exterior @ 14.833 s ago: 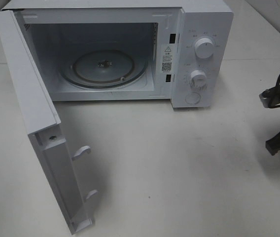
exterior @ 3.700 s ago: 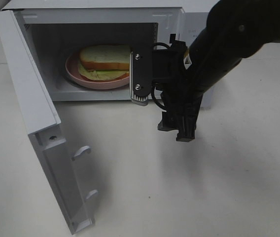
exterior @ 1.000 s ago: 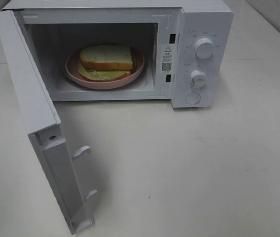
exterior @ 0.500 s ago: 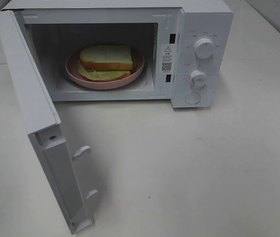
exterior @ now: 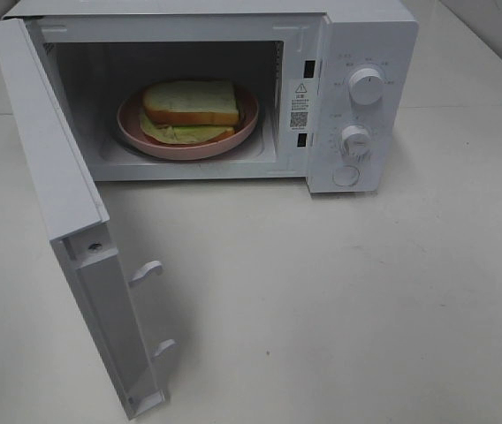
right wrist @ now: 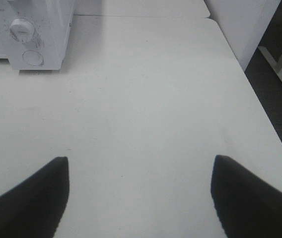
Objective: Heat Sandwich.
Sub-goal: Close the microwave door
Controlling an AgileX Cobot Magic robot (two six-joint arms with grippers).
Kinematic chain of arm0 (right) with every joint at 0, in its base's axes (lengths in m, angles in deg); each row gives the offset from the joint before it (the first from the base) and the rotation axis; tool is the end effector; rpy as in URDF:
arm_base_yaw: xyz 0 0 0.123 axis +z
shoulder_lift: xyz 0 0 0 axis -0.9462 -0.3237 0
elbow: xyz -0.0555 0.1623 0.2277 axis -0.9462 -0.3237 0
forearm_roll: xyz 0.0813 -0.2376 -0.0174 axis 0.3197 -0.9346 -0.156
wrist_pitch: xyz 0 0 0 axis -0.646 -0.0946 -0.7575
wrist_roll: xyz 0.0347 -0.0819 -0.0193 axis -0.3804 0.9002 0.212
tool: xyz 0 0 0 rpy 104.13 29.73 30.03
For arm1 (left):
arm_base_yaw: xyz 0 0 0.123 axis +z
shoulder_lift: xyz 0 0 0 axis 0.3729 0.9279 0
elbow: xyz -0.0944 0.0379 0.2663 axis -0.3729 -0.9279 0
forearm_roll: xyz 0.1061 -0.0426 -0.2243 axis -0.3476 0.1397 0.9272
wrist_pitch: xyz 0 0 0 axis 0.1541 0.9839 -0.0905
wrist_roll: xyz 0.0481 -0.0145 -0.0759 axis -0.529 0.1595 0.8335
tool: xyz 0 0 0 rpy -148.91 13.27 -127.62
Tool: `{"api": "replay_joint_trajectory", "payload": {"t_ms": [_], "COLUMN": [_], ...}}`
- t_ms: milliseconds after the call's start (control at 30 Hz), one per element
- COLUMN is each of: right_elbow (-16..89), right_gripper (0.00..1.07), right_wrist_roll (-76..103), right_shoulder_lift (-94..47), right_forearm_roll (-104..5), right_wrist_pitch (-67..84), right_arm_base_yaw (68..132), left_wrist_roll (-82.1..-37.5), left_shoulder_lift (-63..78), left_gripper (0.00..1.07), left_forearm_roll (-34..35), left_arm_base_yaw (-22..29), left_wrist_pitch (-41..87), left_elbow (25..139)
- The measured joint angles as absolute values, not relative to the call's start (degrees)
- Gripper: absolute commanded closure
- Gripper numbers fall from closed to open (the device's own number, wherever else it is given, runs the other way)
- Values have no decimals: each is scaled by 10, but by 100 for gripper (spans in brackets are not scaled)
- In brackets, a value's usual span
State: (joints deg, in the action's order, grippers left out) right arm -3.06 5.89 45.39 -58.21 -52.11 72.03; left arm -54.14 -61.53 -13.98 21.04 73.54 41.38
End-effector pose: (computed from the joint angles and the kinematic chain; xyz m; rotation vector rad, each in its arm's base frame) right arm -0.0022 -0.0108 0.2808 0.0334 1.9819 -0.1262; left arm -0.0083 0.0001 0.2809 -0.0183 2.0396 -0.0299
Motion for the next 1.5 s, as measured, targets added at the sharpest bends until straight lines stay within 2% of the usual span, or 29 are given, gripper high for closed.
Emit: {"api": "replay_joint_trajectory", "payload": {"t_ms": [1500], "right_elbow": [-31], "right_gripper": [32], "right_wrist_roll": [59], "right_shoulder_lift": [454], "right_forearm_roll": [-582], "right_wrist_pitch": [-521], "right_arm_base_yaw": [720], "left_wrist_roll": [-541], "left_shoulder_lift": [-615], "left_gripper": [9], "left_forearm_roll": [-140], "left_arm_base_yaw": [210], "left_wrist_pitch": [735], "left_elbow": [414]}}
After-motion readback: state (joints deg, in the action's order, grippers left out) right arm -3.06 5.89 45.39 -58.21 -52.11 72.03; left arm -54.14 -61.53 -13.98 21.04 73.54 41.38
